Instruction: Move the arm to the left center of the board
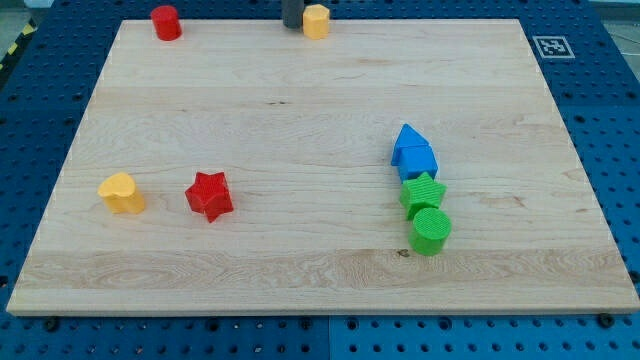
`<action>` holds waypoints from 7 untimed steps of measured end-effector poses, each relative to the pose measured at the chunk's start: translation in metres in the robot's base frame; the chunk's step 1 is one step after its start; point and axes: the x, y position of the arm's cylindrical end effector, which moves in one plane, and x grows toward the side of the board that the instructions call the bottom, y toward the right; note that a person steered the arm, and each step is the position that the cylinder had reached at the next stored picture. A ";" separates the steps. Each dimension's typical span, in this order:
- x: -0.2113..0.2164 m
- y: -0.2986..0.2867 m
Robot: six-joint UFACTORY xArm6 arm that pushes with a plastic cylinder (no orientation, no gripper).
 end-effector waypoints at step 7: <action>0.111 -0.115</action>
